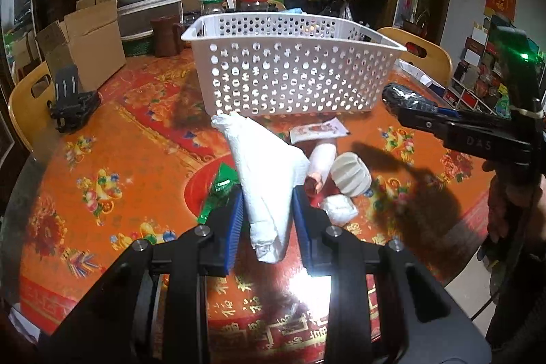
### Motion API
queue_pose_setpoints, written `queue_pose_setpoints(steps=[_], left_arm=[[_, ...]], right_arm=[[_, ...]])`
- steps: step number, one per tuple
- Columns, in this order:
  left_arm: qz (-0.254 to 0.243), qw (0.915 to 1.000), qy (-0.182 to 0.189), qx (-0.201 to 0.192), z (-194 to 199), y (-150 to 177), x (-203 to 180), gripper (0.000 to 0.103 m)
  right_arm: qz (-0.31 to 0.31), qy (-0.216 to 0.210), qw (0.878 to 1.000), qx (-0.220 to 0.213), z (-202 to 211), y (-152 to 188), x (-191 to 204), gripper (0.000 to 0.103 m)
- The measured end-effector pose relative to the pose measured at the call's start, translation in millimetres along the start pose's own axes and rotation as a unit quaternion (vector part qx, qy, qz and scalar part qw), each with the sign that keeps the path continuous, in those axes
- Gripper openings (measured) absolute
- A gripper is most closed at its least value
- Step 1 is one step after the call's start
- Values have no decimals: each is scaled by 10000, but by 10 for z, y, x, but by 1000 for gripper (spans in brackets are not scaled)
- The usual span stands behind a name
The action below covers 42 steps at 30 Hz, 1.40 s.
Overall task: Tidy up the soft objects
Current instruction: 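Carry the white cloth and black sock into the white basket and release both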
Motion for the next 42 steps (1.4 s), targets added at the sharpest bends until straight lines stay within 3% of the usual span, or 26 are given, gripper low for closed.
queue_pose_setpoints(steps=[9, 18, 24, 34, 42], left_arm=[[-72, 9996, -23, -258, 69, -395, 11, 26], [-82, 9982, -3, -593, 45, -1172, 89, 26], [-63, 9982, 84, -583, -220, -1657, 113, 26], [36, 9999, 43, -144, -1000, -2242, 180, 26], [74, 9979, -126, 626, -1817, -2284, 158, 27]], right_arm=[[52, -24, 9992, -397, 297, -236, 7, 48], [199, -20, 9972, -726, 477, -645, 11, 48], [301, 19, 9970, -712, 346, -964, -20, 48], [209, 99, 9994, -266, -316, -1407, -177, 48], [295, 245, 9978, 533, -1037, -1464, -231, 48]])
Point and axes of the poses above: each gripper's, at about its wrist camera, not at the fingertips, and z roughly against the way its jaws point, x to its left, y to its underside, the point moved 5 cm from there along -z, roughly the way its jaws point, and after that the axes turned 13 degrees about -x, right-handed, at the moved point
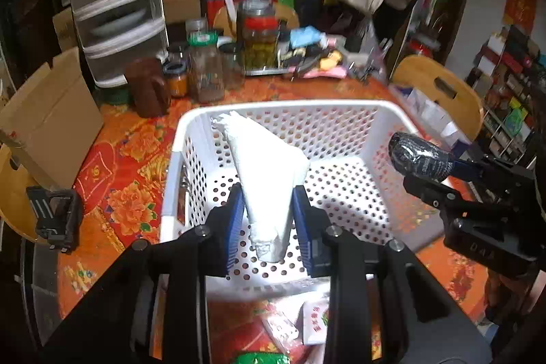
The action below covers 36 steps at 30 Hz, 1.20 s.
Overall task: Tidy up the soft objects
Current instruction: 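Carry the white cloth and black sock into the white basket and release both, then withdraw both tools from the basket back over the table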
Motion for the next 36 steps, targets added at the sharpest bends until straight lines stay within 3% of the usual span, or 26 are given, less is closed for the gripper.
queue_pose_setpoints(steps=[5, 9, 18, 20, 21, 24, 25, 28, 32, 36], left_arm=[[46, 9985, -94, 544, -515, 101, 11, 27], [103, 9969, -131, 763, -761, 182, 28, 27], [159, 9956, -98, 914, -956, 314, 54, 29], [146, 9958, -88, 895, -927, 318, 51, 37], [146, 9963, -86, 842, -905, 303, 53, 47], [113, 9983, -92, 564, -787, 227, 63, 79], [114, 9987, -125, 475, -740, 196, 79, 83], [227, 9994, -80, 238, -549, 93, 128, 89], [172, 9997, -126, -73, -232, -30, 172, 103], [110, 9993, -197, -302, 123, -50, 208, 103]], right_arm=[[53, 82, 9979, 643, -442, 98, -25, 48], [54, 169, 9948, 1005, -685, 187, -76, 48], [295, 327, 9935, 1052, -804, 178, -35, 50], [329, 360, 9933, 1044, -817, 179, -26, 51], [319, 349, 9936, 1025, -813, 173, -22, 52], [277, 301, 9959, 804, -736, 120, -13, 72], [266, 287, 9965, 735, -709, 94, -15, 78], [206, 234, 9978, 588, -614, 30, -41, 79], [95, 227, 9991, 351, -422, -45, -105, 89], [30, 95, 9999, 98, -174, -76, -141, 100]])
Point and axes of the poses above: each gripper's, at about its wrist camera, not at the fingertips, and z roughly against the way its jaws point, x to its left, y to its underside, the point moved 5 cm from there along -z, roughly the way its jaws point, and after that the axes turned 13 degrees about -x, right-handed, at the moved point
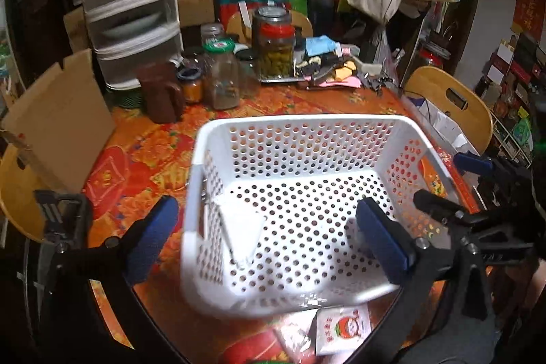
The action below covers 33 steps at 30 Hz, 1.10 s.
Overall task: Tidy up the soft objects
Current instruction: 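Withdraw both tools from the basket back over the table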
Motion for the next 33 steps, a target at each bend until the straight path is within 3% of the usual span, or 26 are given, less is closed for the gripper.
queue_pose_setpoints(steps=[5, 10, 13, 21, 25, 30, 33], left_arm=[[-43, 9998, -5, -173, 507, 143, 52, 103], [-187, 9993, -83, -309, 1037, 509, 80, 103], [-96, 9994, -36, -344, 1257, 742, 115, 103], [206, 9981, 41, -578, 1776, 1304, 243, 103], [125, 9983, -67, -561, 1859, 1561, 211, 103], [313, 9989, 57, -343, 1721, 1953, 206, 103], [307, 9993, 35, -189, 1562, 2173, 215, 103]], right_arm=[[56, -40, 9994, -349, 381, 95, 7, 101], [-4, -41, 9975, -703, 827, 279, 25, 101], [-7, 70, 9961, -874, 1088, 444, 49, 101], [-153, -273, 9923, -1198, 1622, 1070, 259, 101], [-257, -407, 9899, -1334, 1758, 1364, 411, 101], [-566, -656, 9893, -1172, 1680, 1726, 539, 101], [-686, -817, 9892, -1007, 1547, 1897, 629, 93]])
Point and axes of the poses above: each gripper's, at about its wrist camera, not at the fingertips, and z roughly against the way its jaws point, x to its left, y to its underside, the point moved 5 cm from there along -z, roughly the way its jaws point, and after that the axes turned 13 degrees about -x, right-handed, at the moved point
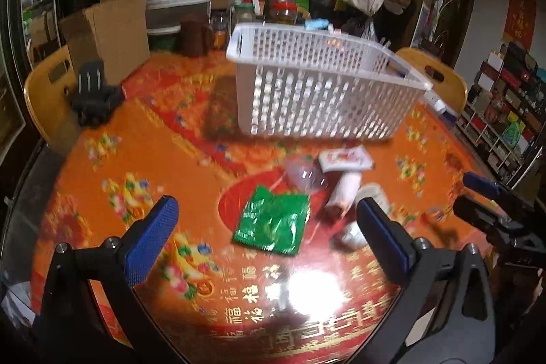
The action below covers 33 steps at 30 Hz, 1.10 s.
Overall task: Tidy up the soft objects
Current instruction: 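Withdraw both tools from the basket back over the table, then grasp the green snack packet with the left tool while the right tool grasps the white ribbed cup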
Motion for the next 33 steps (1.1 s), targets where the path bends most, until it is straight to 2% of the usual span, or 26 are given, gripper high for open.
queue_pose_setpoints(steps=[2, 10, 22, 33], left_arm=[[-70, 9998, -1, 168, -147, 154, 1, 103], [-81, 9987, 88, 505, -540, 386, 20, 103], [-113, 9963, 120, 841, -852, 481, 27, 94], [-216, 9960, 106, 859, -892, 482, -19, 88]], right_arm=[[-10, -36, 9999, 120, -92, 97, 24, 84], [64, -236, 9986, 476, -419, 302, 215, 72], [225, -261, 9962, 798, -779, 332, 333, 66], [189, -147, 9958, 888, -858, 354, 279, 59]])
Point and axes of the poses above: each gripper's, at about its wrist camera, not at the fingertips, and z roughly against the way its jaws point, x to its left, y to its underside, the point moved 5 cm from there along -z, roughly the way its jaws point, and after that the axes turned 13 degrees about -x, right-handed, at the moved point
